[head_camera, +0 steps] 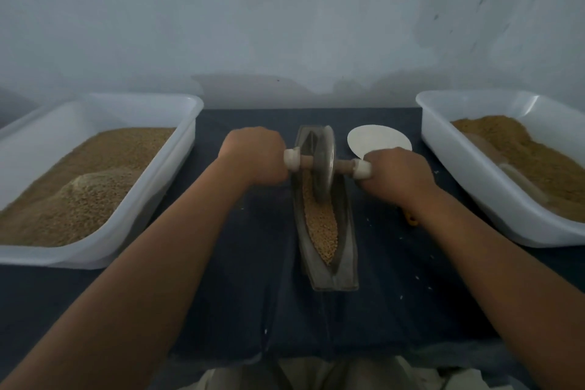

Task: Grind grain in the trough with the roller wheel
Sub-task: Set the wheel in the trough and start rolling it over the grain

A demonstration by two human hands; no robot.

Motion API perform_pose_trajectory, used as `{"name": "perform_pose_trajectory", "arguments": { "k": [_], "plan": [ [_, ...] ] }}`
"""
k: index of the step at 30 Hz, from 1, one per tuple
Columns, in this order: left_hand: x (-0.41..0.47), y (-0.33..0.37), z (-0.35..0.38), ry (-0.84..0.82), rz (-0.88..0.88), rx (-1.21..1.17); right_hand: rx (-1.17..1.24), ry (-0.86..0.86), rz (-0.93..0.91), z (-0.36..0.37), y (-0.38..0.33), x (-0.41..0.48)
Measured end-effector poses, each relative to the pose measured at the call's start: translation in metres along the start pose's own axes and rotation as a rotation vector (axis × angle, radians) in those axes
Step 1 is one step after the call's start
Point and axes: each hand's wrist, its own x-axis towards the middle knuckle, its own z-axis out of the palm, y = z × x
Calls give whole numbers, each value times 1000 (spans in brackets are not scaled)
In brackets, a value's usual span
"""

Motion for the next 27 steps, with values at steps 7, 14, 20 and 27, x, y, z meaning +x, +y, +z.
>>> {"name": "perform_pose_trajectory", "arguments": {
  "k": [7, 14, 20, 27],
  "plan": [
    [-86, -14, 32, -59, 54, -141, -177, 131, -255, -17, 2, -62],
    [-13, -9, 29, 37, -125, -115, -196, 196, -111, -6, -6, 14],
    [-26, -8, 25, -4, -82, -126, -166, 114, -112, -18, -7, 6],
    [-89, -4, 22, 67, 36, -27, -69, -56, -188, -20, 13, -61]
  ]
}}
